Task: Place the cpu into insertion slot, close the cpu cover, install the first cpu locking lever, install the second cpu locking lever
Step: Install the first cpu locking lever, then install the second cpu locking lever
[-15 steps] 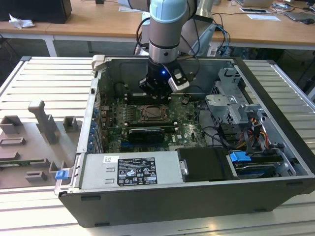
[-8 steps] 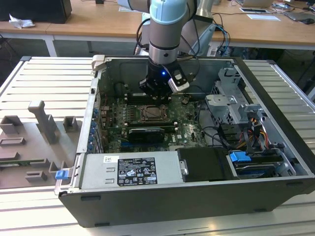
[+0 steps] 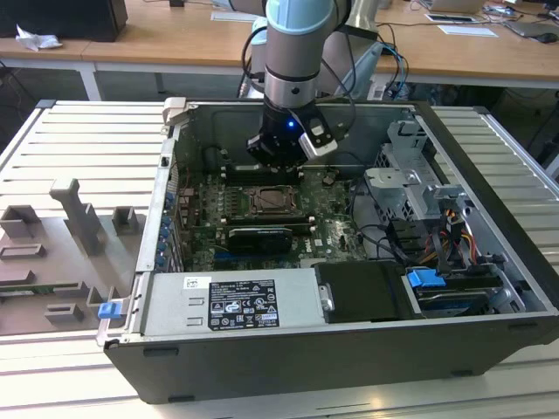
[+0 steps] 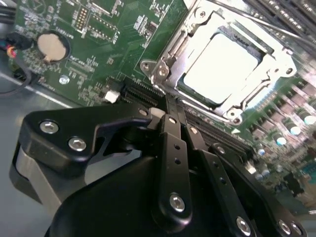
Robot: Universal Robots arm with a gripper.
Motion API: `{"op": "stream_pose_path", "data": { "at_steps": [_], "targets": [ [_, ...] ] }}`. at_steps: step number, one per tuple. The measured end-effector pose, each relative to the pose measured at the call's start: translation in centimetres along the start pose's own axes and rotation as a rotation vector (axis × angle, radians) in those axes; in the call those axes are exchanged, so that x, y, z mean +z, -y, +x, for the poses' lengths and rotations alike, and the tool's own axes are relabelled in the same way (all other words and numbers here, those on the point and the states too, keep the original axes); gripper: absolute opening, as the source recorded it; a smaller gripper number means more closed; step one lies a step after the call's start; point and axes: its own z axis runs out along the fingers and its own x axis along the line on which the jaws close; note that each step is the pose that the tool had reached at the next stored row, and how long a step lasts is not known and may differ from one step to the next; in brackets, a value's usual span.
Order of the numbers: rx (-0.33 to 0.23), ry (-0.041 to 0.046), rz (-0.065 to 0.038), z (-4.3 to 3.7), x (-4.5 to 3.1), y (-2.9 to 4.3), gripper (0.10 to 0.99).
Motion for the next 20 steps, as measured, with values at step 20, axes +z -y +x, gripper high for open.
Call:
{"op": "stream_pose_path", "data": {
  "at_steps": [20],
  "targets": [
    [0.0,0.0,0.0,0.02,-0.17,1.71,0.106]
  ]
}}
